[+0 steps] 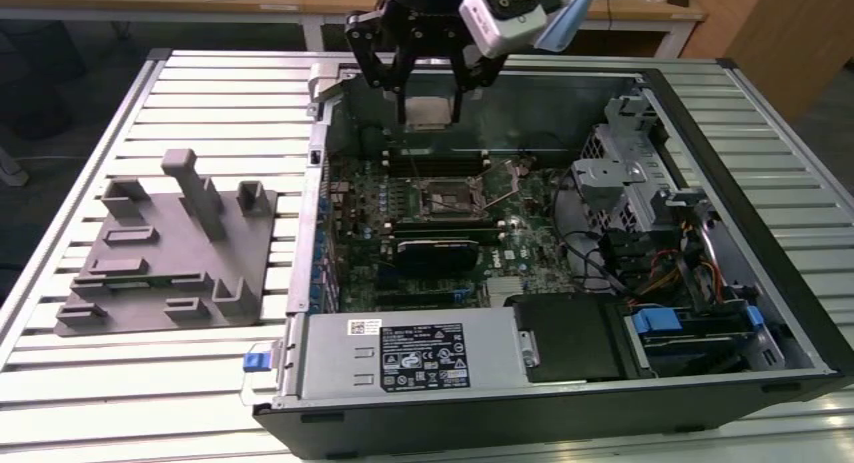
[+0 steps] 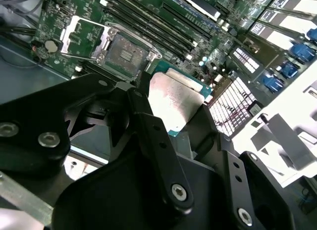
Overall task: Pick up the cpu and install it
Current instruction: 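Pick up the cpu and move it towards the insertion slot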
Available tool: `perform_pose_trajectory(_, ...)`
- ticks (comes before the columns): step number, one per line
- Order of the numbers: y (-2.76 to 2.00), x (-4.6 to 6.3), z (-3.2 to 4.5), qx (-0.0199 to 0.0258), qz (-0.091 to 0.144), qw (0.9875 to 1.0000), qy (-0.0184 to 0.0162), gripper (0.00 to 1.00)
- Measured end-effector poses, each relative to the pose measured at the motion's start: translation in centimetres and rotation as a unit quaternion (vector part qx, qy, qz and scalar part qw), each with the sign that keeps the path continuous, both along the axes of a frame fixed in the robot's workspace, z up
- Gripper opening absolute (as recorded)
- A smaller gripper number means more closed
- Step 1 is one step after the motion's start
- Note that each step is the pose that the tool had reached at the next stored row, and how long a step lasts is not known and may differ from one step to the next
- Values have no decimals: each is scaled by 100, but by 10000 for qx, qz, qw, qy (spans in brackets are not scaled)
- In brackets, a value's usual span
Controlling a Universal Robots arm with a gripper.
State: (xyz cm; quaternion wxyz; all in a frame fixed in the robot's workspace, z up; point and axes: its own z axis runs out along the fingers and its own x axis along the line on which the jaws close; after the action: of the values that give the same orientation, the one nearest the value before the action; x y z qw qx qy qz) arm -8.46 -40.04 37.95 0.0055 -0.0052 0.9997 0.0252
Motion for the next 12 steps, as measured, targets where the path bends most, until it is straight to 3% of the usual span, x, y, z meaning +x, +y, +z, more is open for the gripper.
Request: perform_pose_trajectory(12, 2, 145, -1, 1, 0, 10000, 0, 54)
